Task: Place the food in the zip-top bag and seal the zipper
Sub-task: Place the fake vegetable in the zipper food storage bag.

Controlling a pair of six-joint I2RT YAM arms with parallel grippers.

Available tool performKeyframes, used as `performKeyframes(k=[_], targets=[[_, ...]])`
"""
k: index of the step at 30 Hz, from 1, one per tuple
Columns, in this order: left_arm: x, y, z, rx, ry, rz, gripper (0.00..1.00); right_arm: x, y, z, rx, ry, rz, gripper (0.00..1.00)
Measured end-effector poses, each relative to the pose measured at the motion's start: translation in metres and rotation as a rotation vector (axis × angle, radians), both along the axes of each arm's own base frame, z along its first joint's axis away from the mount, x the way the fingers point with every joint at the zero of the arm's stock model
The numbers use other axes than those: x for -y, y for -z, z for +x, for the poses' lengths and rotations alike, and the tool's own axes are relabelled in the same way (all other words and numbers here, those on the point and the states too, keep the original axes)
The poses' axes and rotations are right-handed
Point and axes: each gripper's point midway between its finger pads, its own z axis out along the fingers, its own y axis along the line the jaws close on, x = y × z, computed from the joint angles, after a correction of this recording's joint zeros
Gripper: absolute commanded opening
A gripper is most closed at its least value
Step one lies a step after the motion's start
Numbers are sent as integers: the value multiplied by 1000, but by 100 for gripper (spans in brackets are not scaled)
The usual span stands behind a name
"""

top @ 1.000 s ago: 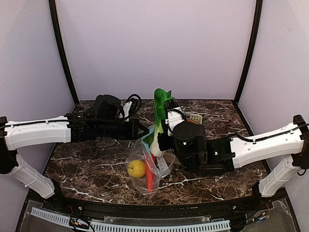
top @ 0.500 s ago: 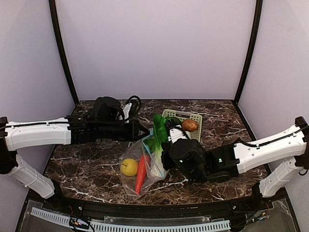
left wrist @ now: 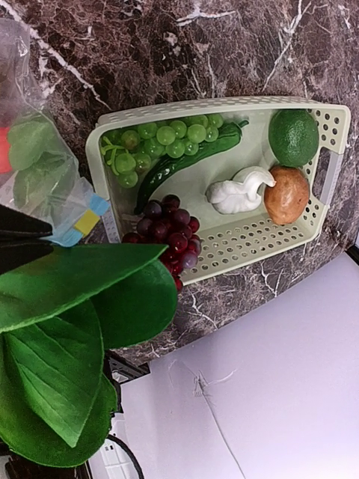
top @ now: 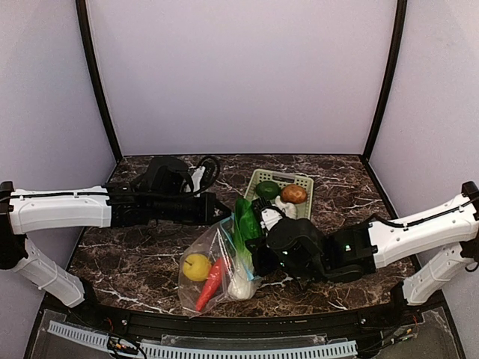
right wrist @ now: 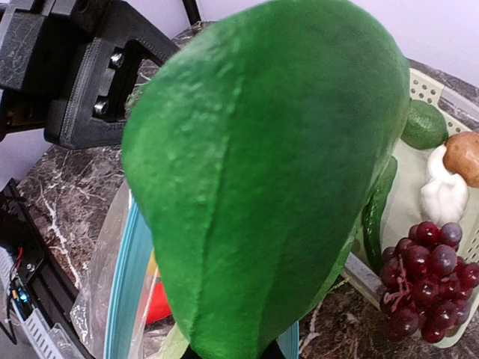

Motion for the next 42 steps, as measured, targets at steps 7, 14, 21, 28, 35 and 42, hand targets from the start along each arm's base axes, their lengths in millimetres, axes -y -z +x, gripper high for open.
performKeyframes(k=[7, 14, 21, 28, 35, 42], targets=[[1, 4, -4, -14, 16, -1, 1, -4, 5, -13, -74, -92, 62, 0], [1, 4, -5, -18, 18, -3, 1, -9, 12, -6, -137, -142, 99, 0], [0, 11, -8, -36, 26, 1, 1, -20, 36, 1, -208, -174, 93, 0], [-4, 26, -14, -60, 36, 20, 1, -32, 57, 0, -270, -205, 80, 0], [-10, 29, -20, -72, 38, 17, 1, -45, 64, -3, -303, -237, 68, 1], [-15, 27, -24, -68, 35, 7, 1, -49, 62, -8, -309, -288, 66, 9]])
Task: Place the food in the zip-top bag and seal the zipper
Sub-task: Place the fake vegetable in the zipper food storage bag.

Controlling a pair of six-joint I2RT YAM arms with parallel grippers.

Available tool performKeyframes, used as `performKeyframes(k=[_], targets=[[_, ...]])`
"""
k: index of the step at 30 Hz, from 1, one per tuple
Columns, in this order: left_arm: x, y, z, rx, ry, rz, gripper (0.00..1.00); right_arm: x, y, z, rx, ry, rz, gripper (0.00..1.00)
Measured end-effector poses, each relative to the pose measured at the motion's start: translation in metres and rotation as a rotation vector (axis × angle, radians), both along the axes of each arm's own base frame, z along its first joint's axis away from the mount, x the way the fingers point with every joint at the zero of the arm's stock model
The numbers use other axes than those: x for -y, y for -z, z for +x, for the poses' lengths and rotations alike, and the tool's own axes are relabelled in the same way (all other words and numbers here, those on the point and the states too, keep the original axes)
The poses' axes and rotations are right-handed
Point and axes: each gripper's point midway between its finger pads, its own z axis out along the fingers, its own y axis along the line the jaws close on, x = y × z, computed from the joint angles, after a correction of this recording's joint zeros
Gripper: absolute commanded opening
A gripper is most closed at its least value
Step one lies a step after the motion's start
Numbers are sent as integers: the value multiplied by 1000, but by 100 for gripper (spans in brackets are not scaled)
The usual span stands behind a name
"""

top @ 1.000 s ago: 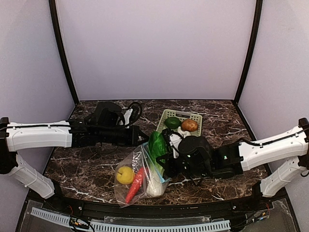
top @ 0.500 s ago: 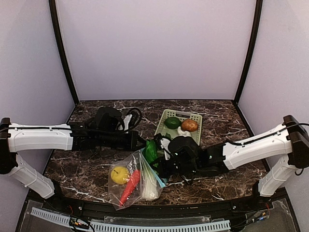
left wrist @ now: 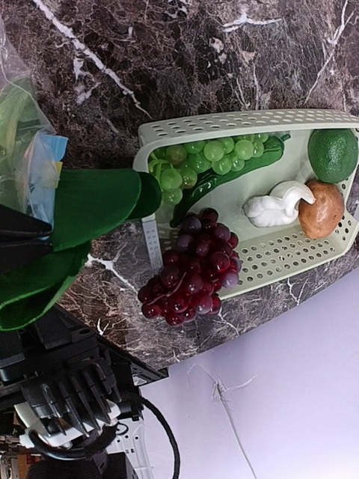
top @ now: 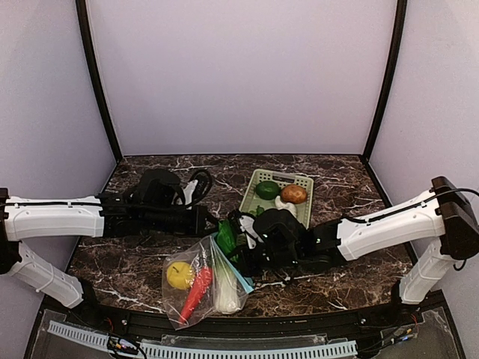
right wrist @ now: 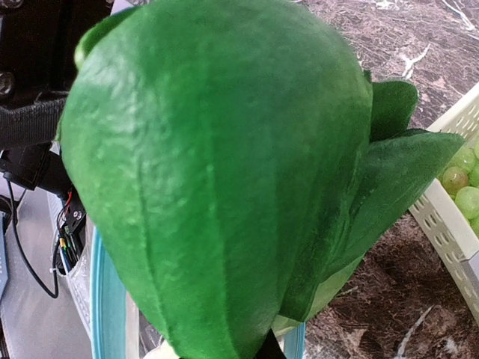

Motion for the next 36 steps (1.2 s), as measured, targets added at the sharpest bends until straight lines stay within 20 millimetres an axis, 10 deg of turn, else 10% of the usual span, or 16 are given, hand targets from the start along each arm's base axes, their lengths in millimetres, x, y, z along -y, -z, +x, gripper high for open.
performKeyframes(k=[23, 36], targets=[[-26, -27, -12, 79, -22, -51, 1, 66, -82, -11, 83, 6, -17, 78], [-28, -24, -19, 87, 3, -69, 1, 87, -22, 6, -51, 153, -124, 79]])
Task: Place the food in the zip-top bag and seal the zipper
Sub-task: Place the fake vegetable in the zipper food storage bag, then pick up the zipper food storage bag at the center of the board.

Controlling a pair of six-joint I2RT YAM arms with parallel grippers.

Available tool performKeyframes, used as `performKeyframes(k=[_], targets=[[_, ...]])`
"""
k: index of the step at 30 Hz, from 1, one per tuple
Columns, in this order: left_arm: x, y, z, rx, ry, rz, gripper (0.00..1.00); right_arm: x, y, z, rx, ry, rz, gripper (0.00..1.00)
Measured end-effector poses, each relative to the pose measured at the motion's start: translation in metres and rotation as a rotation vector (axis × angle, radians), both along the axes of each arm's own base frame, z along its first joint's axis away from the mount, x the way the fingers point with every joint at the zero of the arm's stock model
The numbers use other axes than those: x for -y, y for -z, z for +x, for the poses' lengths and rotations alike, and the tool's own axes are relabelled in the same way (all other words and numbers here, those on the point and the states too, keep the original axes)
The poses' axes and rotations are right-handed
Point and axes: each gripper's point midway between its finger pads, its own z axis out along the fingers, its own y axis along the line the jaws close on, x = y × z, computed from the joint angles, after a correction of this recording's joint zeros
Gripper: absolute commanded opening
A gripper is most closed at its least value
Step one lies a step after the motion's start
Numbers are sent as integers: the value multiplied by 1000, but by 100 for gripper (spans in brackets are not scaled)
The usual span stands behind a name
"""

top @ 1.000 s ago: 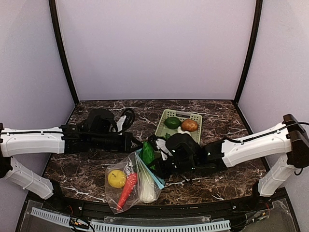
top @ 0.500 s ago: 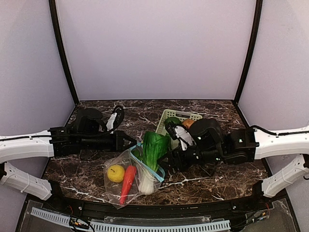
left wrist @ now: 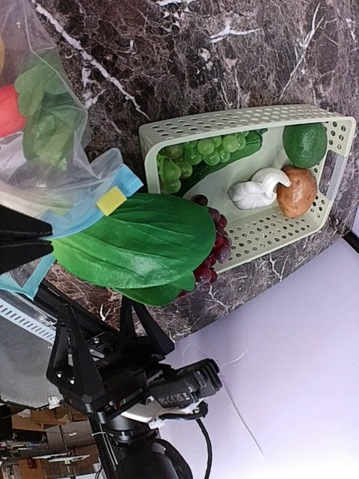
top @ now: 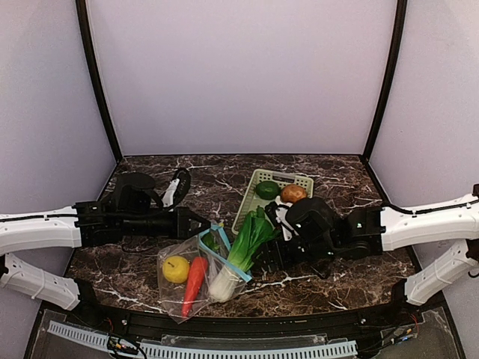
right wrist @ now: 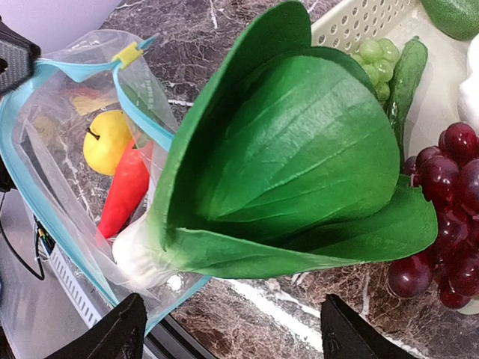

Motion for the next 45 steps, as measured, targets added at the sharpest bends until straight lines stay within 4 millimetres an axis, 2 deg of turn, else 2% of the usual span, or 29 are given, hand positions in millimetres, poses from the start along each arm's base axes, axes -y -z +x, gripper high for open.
performKeyframes(k=[8, 18, 30, 37, 39, 45], targets=[[-1, 2, -1, 0, 2, -4, 1, 1, 12, 4, -106, 99, 29, 91], [-1, 3, -1, 1, 3, -5, 1, -11, 39, 10, -224, 218, 40, 94], [-3, 2, -3, 7, 3, -14, 1, -32, 11, 26, -184, 260, 179, 94], [-3, 3, -3, 6, 3, -12, 1, -42, 27, 36, -207, 323, 143, 87], [-3, 4, -3, 6, 3, -12, 1, -42, 32, 38, -209, 337, 131, 81], [-4, 6, -4, 2, 2, -7, 1, -45, 29, 41, -187, 333, 143, 53]])
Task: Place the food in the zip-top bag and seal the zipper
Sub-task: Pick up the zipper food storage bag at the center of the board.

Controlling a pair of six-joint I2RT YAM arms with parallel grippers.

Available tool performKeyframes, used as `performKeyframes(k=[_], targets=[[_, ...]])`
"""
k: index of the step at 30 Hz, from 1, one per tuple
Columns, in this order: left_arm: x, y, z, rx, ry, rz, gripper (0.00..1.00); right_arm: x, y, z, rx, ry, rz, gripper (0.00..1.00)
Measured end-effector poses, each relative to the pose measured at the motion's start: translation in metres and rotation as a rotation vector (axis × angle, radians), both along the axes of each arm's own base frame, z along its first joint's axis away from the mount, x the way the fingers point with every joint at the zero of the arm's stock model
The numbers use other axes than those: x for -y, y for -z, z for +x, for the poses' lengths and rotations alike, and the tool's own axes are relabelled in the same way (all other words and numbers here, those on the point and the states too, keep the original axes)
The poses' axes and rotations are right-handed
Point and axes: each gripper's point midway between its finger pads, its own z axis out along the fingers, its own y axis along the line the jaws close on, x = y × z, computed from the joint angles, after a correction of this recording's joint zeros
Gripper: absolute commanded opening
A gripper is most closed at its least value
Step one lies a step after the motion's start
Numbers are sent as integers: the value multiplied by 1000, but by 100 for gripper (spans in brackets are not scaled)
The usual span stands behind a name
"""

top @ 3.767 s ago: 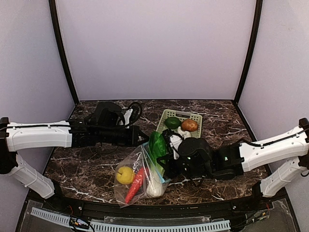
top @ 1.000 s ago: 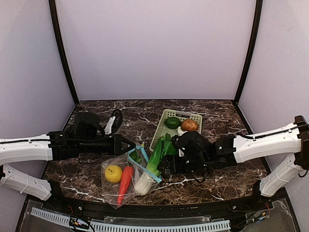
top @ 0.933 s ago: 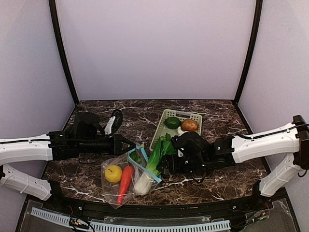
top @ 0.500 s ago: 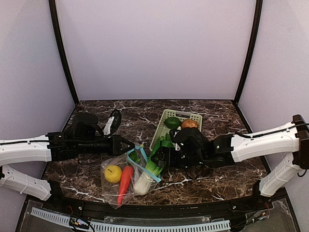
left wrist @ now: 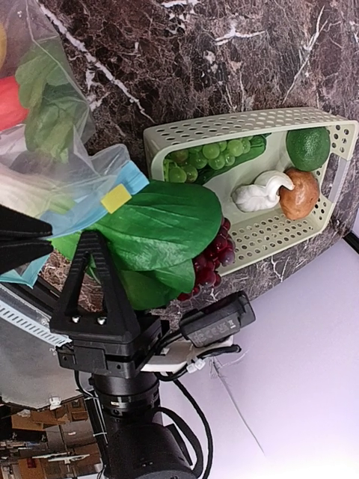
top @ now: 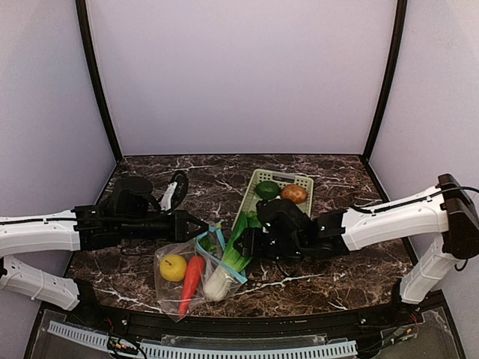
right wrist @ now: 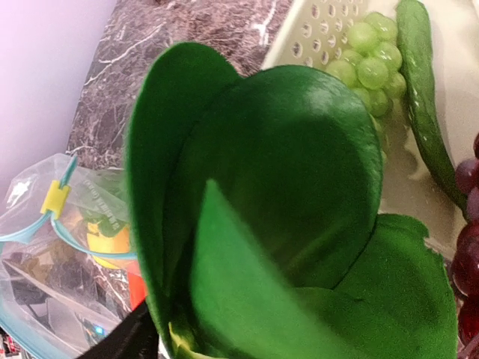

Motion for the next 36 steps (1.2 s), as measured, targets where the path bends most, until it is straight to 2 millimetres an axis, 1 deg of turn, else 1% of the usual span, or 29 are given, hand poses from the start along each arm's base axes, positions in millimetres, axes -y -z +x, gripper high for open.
performKeyframes(k=[4, 6, 7, 8, 9, 10, 11, 12, 13, 14, 16, 18, 20, 22, 26, 28, 30, 32, 36], targets=[[-2, 3, -1, -8, -1, 13, 1, -5, -9, 3, 65, -33, 43, 28], [-3, 6, -2, -14, 0, 26, 1, -5, -13, 3, 97, -50, 58, 20], [-4, 7, -2, -16, 2, 34, 6, -5, -15, 3, 115, -60, 67, 17], [-4, 7, -3, -19, 3, 42, 12, -6, -17, 3, 129, -69, 72, 15], [-5, 7, -3, -18, 6, 51, 16, -6, -19, 3, 147, -79, 78, 13], [-5, 6, -3, -12, 10, 59, 24, -6, -22, 4, 165, -90, 80, 11], [-5, 3, -3, -11, 10, 67, 29, -6, -24, 4, 182, -102, 82, 10], [-6, 0, -3, -8, 14, 76, 39, -7, -27, 3, 200, -114, 89, 9], [-5, -5, -1, 0, 15, 82, 44, -8, -30, 2, 216, -125, 93, 8], [-5, -9, 0, 12, 18, 92, 52, -9, -33, 2, 233, -137, 96, 8], [-4, -18, 4, 25, 16, 116, 61, -11, -39, 1, 268, -158, 106, 7], [-2, -23, 8, 40, 22, 146, 66, -13, -45, -1, 297, -179, 112, 6], [0, -24, 14, 40, 19, 196, 69, -15, -49, -4, 317, -195, 117, 6], [2, -20, 20, 29, 20, 243, 72, -17, -51, -7, 331, -210, 121, 6], [1, 0, 32, -18, 18, 342, 77, -18, -52, -11, 344, -221, 119, 6], [1, 13, 38, -50, 17, 382, 79, -17, -50, -12, 346, -221, 113, 5], [3, 21, 42, -75, 25, 407, 80, -16, -48, -12, 348, -219, 107, 5], [9, 26, 48, -93, 38, 422, 81, -15, -47, -12, 350, -217, 104, 5], [28, 32, 60, -117, 78, 440, 80, -13, -48, -13, 355, -210, 102, 5]])
